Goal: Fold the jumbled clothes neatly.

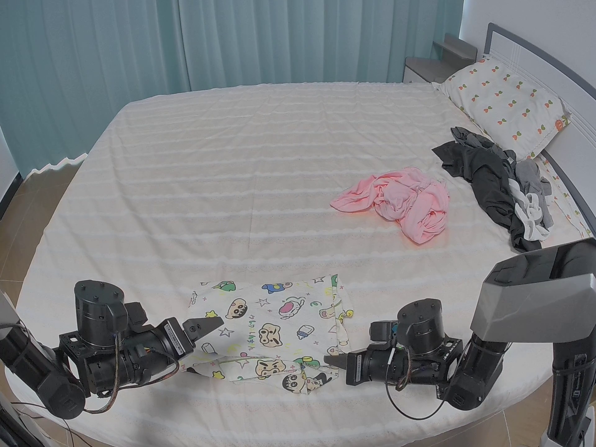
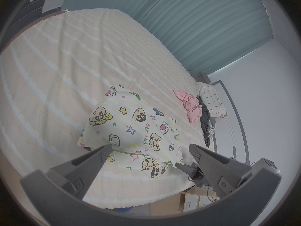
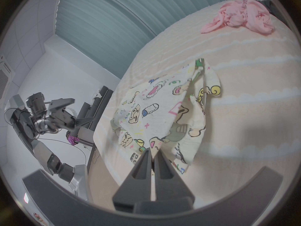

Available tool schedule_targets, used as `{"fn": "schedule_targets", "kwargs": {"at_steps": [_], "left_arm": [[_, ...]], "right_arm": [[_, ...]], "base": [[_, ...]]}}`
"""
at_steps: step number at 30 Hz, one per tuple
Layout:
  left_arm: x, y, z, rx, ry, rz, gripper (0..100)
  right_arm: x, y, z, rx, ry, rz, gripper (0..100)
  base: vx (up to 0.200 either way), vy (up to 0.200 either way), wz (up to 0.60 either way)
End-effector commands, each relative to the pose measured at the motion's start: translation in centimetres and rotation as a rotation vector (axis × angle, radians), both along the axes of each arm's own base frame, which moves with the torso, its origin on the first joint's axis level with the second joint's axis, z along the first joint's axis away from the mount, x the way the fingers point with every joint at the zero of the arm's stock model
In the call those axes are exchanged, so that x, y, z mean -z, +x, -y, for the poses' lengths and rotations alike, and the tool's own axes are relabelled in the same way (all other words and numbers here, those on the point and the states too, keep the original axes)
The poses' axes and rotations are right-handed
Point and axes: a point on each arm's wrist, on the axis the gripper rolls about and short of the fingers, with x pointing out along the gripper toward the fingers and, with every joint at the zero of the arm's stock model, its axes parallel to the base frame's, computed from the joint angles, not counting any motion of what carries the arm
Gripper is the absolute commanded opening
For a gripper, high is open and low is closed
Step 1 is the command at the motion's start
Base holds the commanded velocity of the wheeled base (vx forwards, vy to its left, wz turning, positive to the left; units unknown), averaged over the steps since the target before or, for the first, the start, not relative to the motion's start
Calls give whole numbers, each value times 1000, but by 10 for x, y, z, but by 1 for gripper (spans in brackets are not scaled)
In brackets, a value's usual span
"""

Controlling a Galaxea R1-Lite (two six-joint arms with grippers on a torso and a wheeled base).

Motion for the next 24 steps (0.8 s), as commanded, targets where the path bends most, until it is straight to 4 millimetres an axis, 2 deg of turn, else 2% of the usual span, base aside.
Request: {"fn": "schedule_targets", "kwargs": {"at_steps": [1,13,16,19,24], "left_arm": [[-1,0,0,-1,-1,3,100],[-1,1,0,-4,-1,5,100],[-1,1,0,-5,0,5,100],[0,1,0,-3,0,4,100],[0,1,0,-2,0,2,100]], "right_arm": [[-15,-13,10,-1,23,27,0],[-39,-31,22,-8,54,59,0],[-33,-38,25,-17,32,33,0],[-16,-41,26,-18,-13,-22,0],[11,-23,21,8,-45,-57,0]], "base": [[0,0,0],[0,0,0],[0,0,0],[0,0,0],[0,0,0]]}}
